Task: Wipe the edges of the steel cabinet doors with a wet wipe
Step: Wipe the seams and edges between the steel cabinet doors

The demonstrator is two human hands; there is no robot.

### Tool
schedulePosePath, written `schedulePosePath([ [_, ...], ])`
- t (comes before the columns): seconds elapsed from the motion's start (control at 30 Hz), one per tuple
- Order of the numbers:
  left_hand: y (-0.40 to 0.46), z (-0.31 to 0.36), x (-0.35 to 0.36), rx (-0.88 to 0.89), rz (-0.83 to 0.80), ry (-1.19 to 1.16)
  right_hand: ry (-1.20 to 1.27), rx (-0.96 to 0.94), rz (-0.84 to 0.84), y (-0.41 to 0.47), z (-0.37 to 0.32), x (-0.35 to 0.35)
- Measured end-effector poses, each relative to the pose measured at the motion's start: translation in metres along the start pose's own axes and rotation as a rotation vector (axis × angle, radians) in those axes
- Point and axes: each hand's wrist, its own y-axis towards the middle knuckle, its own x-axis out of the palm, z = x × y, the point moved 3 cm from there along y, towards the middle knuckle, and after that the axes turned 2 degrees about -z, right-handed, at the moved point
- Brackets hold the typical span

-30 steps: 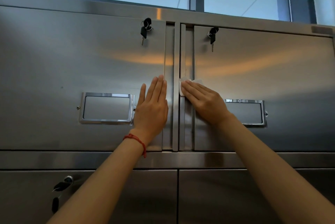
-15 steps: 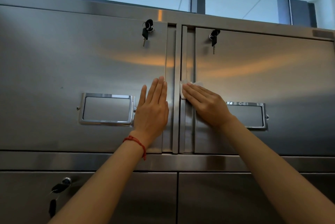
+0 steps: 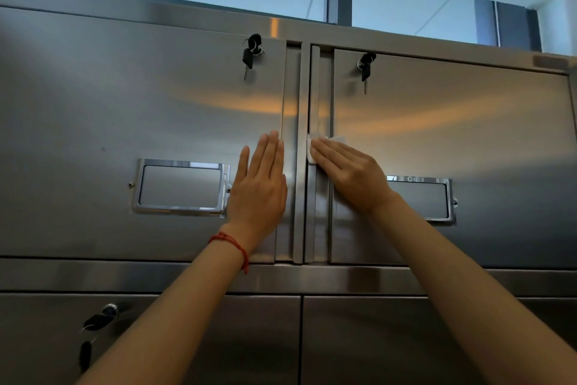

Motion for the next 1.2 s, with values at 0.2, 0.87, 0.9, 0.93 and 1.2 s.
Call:
schedulePosePath([
  [0.2,0.0,0.0,0.001,0.0,-0.012,-0.008,0.02,0.086,-0.017,0.004,0.001,0.003],
  [0.87,0.0,0.0,0.002,0.013,0.039,-0.011,-0.018,0.117,0.004,0.022,0.015,0.003],
  [0.9,0.0,-0.001,0.002,0.012,0.041,-0.007,-0.015,0.134,0.009,0.025,0.016,0.003],
  [0.93,0.0,-0.001,0.003,0.013,0.044,-0.002,-0.01,0.145,0.012,0.026,0.016,0.004],
  [1.2,0.0,-0.001,0.002,0.022,0.046,0.008,-0.006,0.122,-0.018,0.018,0.011,0.002],
])
